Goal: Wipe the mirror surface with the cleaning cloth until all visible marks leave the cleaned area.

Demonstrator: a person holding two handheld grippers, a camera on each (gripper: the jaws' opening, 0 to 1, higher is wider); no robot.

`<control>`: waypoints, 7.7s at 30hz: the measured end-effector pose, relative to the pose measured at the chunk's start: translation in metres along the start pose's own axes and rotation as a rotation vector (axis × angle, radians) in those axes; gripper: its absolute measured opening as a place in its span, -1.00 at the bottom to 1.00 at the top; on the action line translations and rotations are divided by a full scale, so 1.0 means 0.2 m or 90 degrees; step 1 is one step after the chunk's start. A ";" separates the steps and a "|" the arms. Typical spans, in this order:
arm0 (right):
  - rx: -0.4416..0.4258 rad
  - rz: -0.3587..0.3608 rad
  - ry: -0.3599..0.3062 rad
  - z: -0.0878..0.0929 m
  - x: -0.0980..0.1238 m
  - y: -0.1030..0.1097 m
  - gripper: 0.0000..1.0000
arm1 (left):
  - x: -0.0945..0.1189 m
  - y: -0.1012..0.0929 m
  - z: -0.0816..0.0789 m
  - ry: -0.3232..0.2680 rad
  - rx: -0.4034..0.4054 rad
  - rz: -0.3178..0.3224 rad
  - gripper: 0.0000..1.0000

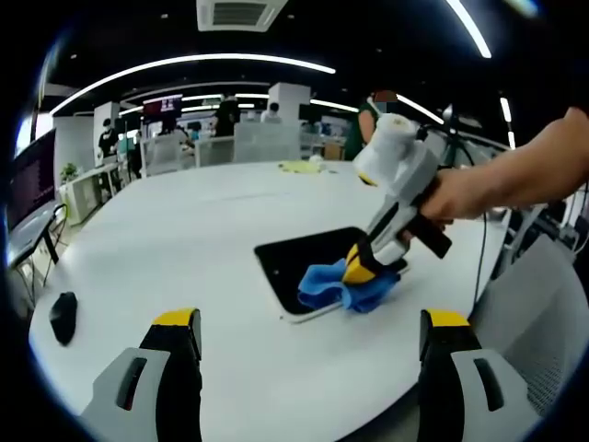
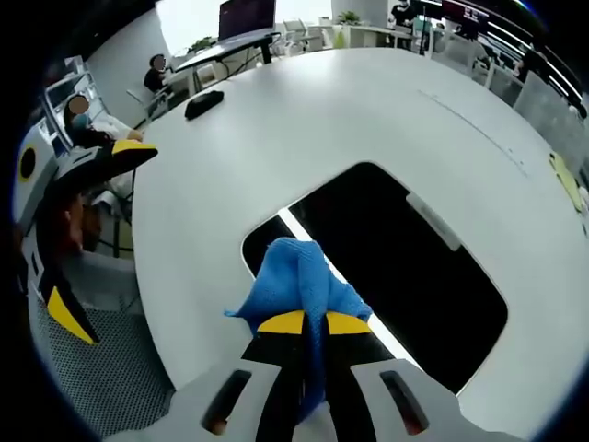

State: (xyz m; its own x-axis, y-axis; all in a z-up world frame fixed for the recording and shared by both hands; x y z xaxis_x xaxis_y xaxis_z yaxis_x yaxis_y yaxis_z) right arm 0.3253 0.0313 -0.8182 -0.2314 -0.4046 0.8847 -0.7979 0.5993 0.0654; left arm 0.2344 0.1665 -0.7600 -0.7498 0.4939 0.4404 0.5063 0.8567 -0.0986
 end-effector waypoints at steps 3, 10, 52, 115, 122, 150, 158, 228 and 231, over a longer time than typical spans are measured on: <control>0.000 -0.001 0.007 0.00 0.00 -0.01 -0.97 | 0.00 0.00 0.00 0.000 0.000 0.000 0.98; -0.001 -0.005 0.018 -0.01 -0.01 -0.03 -0.97 | 0.00 0.00 0.00 0.001 0.000 0.002 0.98; 0.011 0.016 0.044 -0.19 -0.07 -0.29 -0.97 | 0.00 0.00 0.01 0.004 0.007 0.002 0.94; 0.038 0.029 0.046 -0.33 -0.15 -0.55 -0.96 | -0.01 0.00 0.00 0.003 0.007 0.001 0.98; 0.035 0.035 0.045 -0.29 -0.14 -0.62 -0.96 | -0.01 0.00 0.00 0.004 0.006 0.001 0.98; 0.026 0.057 0.040 -0.21 -0.09 -0.66 -0.96 | -0.01 0.00 0.01 0.008 0.002 0.001 0.98; 0.017 0.070 0.027 -0.19 -0.07 -0.63 -0.96 | 0.00 0.01 0.01 0.007 0.002 -0.002 0.98; -0.064 0.066 -0.035 0.21 0.12 -0.18 -0.96 | -0.01 0.00 0.01 0.009 -0.003 0.004 0.99; -0.055 0.067 -0.036 0.22 0.12 -0.16 -0.96 | 0.00 0.00 0.00 0.006 -0.005 0.001 0.99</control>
State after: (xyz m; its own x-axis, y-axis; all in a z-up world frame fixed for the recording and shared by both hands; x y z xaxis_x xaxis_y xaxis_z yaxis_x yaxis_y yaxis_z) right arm 0.3206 -0.0277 -0.8194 -0.3436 -0.3733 0.8617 -0.7175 0.6964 0.0156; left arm 0.2346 0.1661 -0.7606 -0.7453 0.4936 0.4482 0.5109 0.8547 -0.0918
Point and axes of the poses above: the point that each gripper's makers call its tool centre point, and the gripper's own axes: x roughly backward along the fingers, y roughly to its left, z roughly out of its underside, the point moved 4 cm from there along x, roughly backward along the fingers, and after that the axes turned 1 degree about z, right-handed, at the moved point
